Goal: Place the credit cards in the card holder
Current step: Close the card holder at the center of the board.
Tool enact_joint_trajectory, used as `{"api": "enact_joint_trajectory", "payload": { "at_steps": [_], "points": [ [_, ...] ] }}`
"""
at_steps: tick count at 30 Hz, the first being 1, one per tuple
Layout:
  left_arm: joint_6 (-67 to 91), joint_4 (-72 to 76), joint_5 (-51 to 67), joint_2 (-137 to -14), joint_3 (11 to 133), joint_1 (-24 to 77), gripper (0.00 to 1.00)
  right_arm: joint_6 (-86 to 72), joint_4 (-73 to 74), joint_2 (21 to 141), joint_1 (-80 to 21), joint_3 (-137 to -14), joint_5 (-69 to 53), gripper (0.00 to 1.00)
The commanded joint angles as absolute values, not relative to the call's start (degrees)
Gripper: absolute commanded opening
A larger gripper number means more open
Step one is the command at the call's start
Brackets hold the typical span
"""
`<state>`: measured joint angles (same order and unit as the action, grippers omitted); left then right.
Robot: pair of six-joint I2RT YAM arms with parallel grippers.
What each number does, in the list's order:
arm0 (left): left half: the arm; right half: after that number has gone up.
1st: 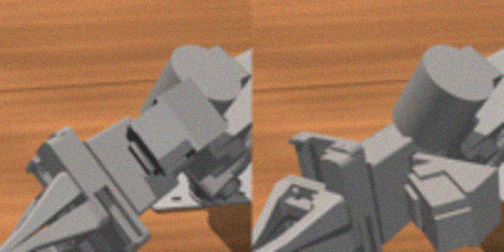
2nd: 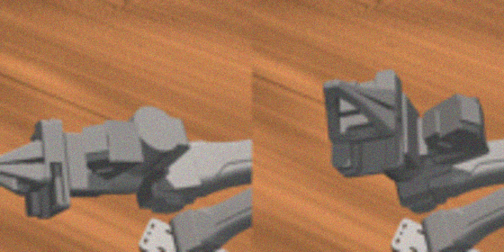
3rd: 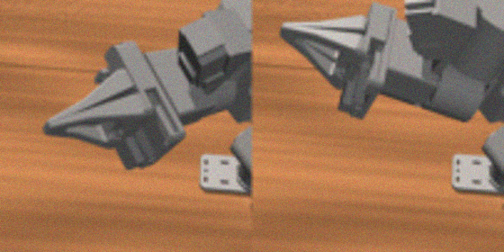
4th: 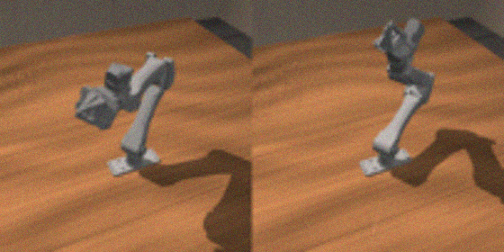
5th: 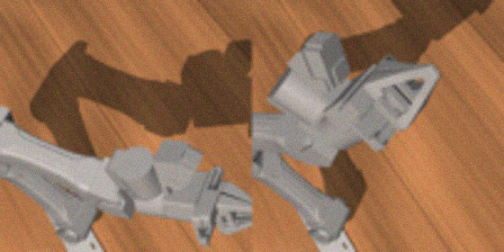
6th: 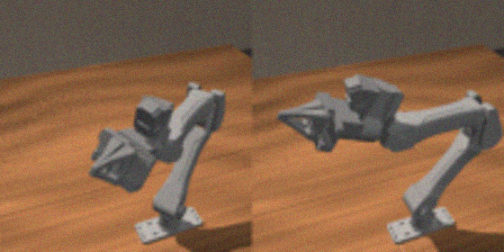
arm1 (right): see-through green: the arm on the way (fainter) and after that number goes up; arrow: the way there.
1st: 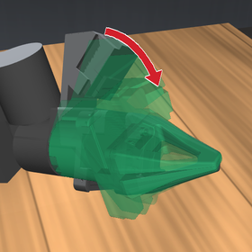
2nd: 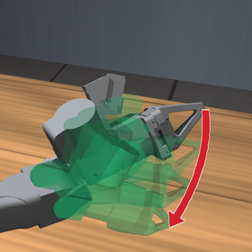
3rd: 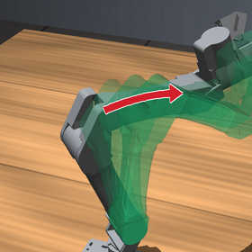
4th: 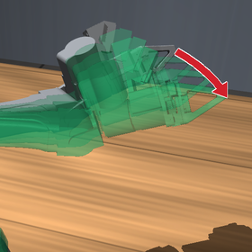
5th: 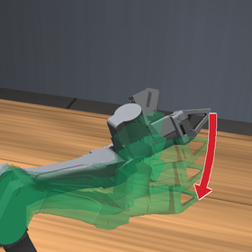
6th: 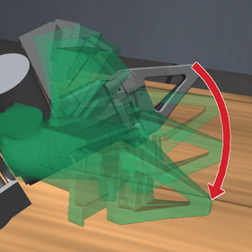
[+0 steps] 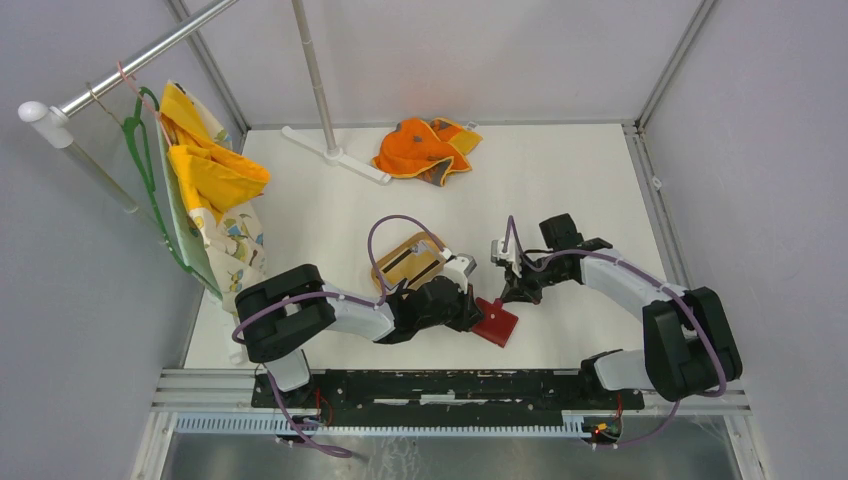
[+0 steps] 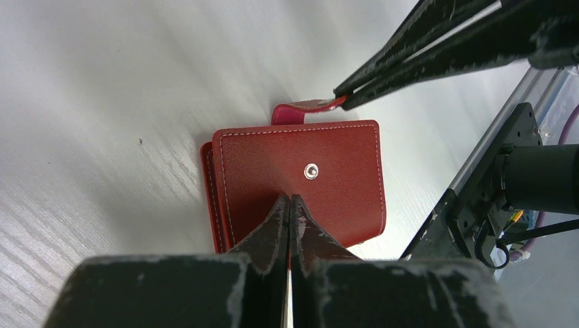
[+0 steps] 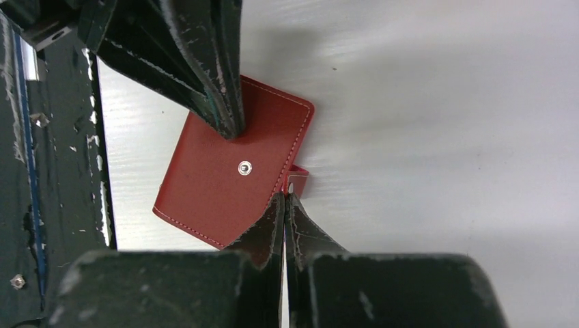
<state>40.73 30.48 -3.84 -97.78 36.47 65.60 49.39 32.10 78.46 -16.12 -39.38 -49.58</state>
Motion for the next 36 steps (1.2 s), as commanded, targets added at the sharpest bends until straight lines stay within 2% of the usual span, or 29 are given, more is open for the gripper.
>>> {"api": "enact_joint_trajectory", "payload": {
  "at_steps": [1,9,36],
  "points": [
    [42.44,30.12,-2.65,-98.09,36.76,65.61,0.02,51.14,28.64,75.24,-19.45,-37.33,-43.39,0.00],
    [42.71,30.96,-2.03,-97.96,36.37,65.58,0.02,52.89,27.16,72.74,-25.21,-35.07,-39.22,0.00],
    [43.33,32.86,-0.62,-97.82,35.71,65.31,0.02,57.27,25.96,67.62,-33.01,-31.64,-36.00,0.00]
  ]
}}
